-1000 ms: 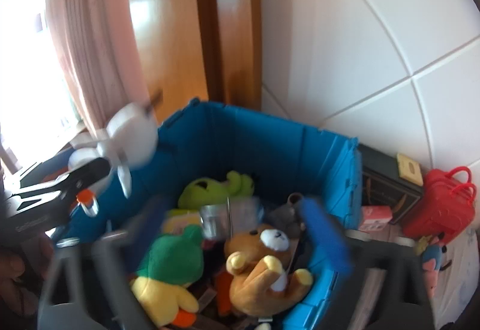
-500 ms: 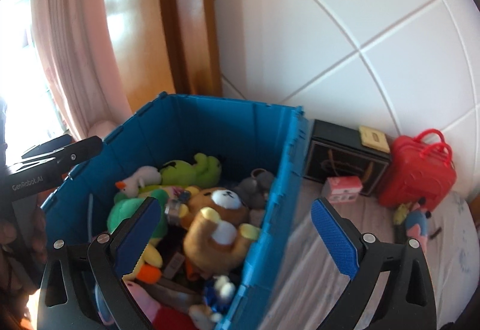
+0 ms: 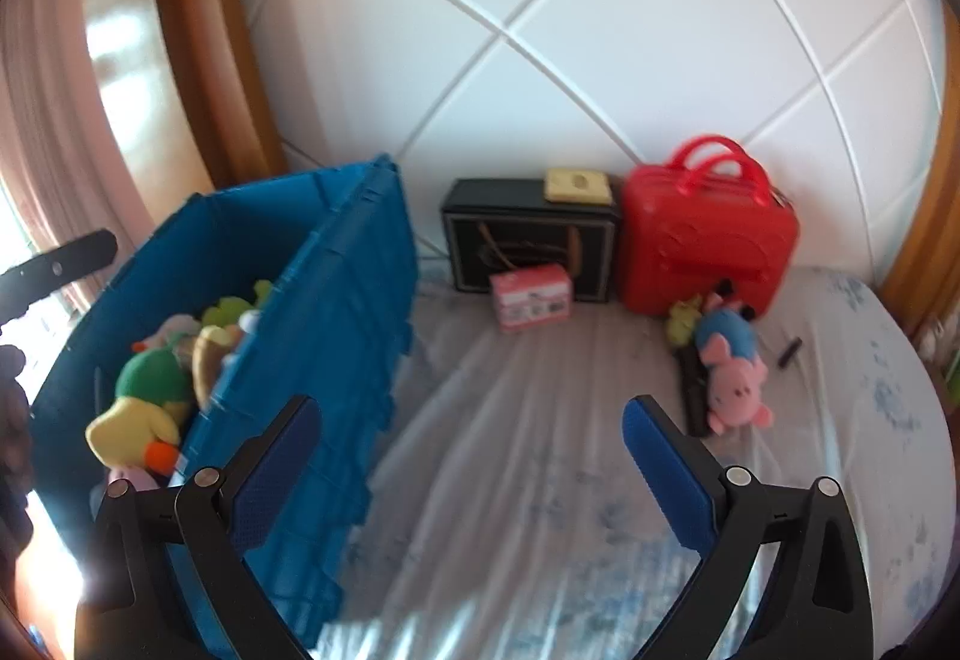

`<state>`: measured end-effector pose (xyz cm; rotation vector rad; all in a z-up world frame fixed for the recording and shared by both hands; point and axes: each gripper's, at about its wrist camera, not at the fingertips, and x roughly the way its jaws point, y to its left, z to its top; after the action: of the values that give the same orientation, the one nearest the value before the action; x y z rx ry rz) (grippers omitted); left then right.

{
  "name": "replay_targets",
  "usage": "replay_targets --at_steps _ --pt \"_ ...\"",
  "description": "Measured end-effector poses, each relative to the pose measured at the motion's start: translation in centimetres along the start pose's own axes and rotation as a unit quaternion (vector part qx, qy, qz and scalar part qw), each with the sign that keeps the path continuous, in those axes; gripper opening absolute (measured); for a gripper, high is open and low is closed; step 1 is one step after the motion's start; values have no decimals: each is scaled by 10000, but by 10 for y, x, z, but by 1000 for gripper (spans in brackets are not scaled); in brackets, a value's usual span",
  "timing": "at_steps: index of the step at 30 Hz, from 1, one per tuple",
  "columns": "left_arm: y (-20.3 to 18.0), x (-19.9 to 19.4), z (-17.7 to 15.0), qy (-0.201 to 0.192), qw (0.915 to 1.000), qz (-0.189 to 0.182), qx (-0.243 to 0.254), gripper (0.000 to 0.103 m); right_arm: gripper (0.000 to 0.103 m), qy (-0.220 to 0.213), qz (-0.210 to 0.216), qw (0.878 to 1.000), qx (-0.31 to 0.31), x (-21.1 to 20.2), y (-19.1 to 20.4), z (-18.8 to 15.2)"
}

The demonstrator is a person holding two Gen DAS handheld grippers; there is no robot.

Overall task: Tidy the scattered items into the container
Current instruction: 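Move both tools back over the tissue pack and pig plush on the bed, then grasp the pink tissue pack with the left tool while the right tool grasps the pink pig plush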

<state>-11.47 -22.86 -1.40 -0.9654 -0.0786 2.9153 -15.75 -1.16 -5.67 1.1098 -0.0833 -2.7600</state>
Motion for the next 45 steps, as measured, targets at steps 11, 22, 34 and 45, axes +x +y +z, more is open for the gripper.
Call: replay_targets --at_steps 11,22,34,45 --pt "-113 50 -1 324 9990 -184 232 103 102 268 -410 9977 464 1 -141 -27" --pt "-198 177 -31 773 9966 156 244 103 102 611 -585 9938 717 87 -260 -27" --pt "-182 389 -51 997 9918 721 336 103 102 1154 -665 9890 639 225 -326 -50" --pt "-157 509 -55 1187 9773 826 1546 103 102 1309 -658 9879 516 286 -344 -61"
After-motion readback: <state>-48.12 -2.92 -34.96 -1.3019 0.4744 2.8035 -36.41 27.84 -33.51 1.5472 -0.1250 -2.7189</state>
